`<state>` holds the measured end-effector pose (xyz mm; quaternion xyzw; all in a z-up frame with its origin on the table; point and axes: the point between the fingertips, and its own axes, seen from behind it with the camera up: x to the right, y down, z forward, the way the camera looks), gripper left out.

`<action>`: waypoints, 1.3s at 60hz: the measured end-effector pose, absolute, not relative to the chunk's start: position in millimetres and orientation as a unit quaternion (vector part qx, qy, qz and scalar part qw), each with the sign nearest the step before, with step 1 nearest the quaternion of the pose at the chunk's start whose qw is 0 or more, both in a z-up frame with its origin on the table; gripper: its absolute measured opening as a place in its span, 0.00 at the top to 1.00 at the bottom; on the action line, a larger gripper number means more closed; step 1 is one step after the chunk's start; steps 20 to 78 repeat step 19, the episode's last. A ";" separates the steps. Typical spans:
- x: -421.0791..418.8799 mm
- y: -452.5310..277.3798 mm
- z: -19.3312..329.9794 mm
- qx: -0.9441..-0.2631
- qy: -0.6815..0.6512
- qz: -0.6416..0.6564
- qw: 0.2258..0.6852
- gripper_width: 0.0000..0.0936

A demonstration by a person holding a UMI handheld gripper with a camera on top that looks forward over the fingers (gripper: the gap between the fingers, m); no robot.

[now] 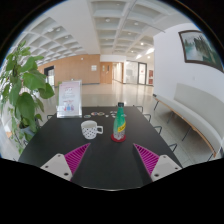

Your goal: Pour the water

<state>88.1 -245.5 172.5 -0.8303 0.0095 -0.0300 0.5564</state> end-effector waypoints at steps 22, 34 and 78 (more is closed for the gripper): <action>97.3 -263.1 183.1 -0.814 -0.013 -0.075 0.576 0.08; 97.3 -263.1 183.1 -0.814 -0.013 -0.075 0.576 0.08; 97.3 -263.1 183.1 -0.814 -0.013 -0.075 0.576 0.08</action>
